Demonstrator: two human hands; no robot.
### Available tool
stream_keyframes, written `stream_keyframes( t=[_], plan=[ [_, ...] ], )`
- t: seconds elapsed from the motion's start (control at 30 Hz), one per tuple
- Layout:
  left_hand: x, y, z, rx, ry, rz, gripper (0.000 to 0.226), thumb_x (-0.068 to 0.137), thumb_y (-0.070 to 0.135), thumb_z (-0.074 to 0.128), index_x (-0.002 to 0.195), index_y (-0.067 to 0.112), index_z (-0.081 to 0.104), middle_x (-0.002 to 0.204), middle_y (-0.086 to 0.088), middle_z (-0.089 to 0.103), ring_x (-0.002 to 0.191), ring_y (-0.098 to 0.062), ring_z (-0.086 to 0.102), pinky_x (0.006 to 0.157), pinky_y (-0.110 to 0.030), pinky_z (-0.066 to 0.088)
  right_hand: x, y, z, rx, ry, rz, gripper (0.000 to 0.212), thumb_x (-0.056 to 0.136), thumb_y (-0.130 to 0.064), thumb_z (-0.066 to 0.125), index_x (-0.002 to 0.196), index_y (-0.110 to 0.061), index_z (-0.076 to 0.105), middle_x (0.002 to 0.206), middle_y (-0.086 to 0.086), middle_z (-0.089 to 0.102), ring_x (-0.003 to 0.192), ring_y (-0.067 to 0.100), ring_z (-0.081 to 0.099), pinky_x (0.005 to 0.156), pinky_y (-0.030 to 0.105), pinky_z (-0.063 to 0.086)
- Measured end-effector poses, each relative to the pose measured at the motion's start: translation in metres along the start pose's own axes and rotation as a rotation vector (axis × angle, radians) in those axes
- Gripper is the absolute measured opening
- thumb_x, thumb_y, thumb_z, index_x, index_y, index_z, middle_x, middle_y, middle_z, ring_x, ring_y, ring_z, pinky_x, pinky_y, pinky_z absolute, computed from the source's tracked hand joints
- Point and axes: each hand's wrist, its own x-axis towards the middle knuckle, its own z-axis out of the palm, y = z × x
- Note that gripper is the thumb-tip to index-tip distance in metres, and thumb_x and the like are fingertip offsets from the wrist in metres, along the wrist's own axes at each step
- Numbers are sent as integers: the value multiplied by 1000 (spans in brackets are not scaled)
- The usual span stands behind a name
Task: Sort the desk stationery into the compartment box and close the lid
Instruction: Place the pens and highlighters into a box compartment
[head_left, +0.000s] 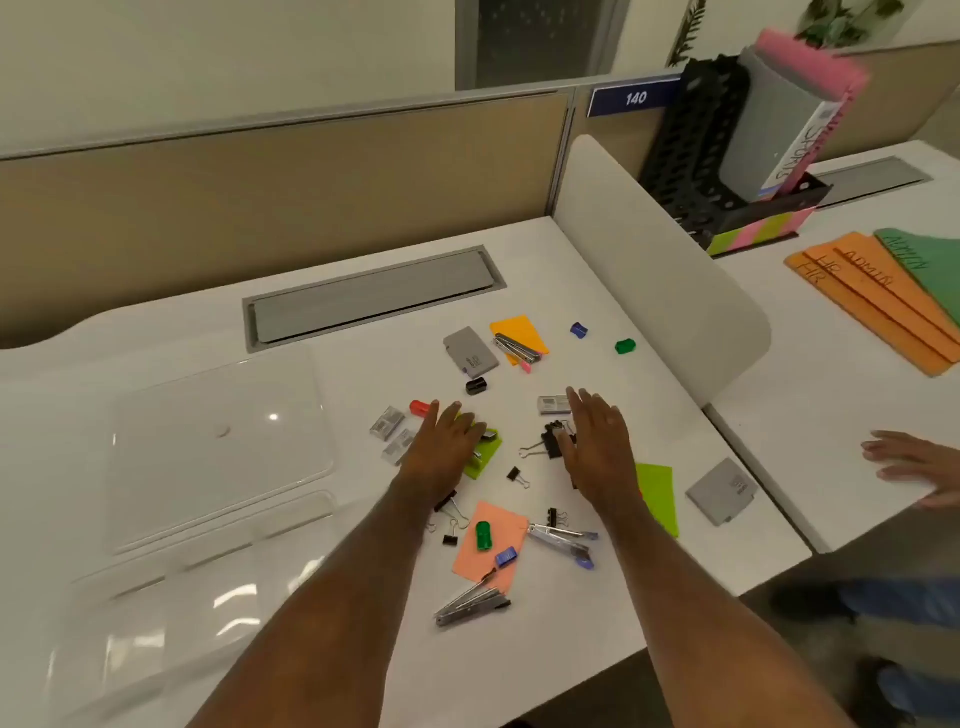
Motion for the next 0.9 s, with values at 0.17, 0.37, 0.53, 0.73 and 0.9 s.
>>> stream_keyframes(
  t=[0.17, 0.37, 0.53, 0.73, 0.9],
  plan=[
    [5, -4, -2, -27, 41, 20, 57, 92, 3, 56, 146, 17, 41, 145, -9, 48, 141, -30, 36, 123, -49, 8, 49, -1, -8, 5, 24, -68, 63, 101, -26, 48, 157, -13, 22, 161, 11, 29, 150, 28, 24, 124, 42, 15],
    [4, -8, -6, -284, 149, -8, 41, 98, 10, 54, 139, 15, 51, 128, -8, 59, 112, -27, 58, 87, -38, 51, 115, -19, -11, -3, 6, -134, 66, 99, -30, 54, 155, -11, 25, 156, 13, 36, 146, 28, 32, 122, 43, 22],
    [0, -16, -18, -479, 331, -107, 36, 94, 20, 62, 130, 18, 59, 122, -2, 64, 107, -24, 63, 78, -40, 56, 152, -32, 1, -78, -43, -164, 52, 97, -23, 56, 145, -8, 43, 133, 16, 57, 120, 32, 54, 103, 40, 41],
    [-20, -34, -24, -574, 498, -229, 41, 88, 24, 71, 128, 23, 63, 113, 6, 65, 102, -17, 60, 89, -29, 48, 172, -50, 15, -88, -124, -88, 32, 96, -25, 55, 121, -6, 57, 119, 17, 58, 111, 35, 53, 88, 43, 46],
    [-43, -46, -25, -685, 612, -329, 45, 86, 21, 75, 129, 14, 63, 112, 0, 68, 102, -18, 63, 90, -38, 50, 180, -56, 26, -86, -153, -40, 28, 95, -22, 56, 117, -5, 60, 122, 16, 54, 114, 35, 50, 87, 42, 47]
  ],
)
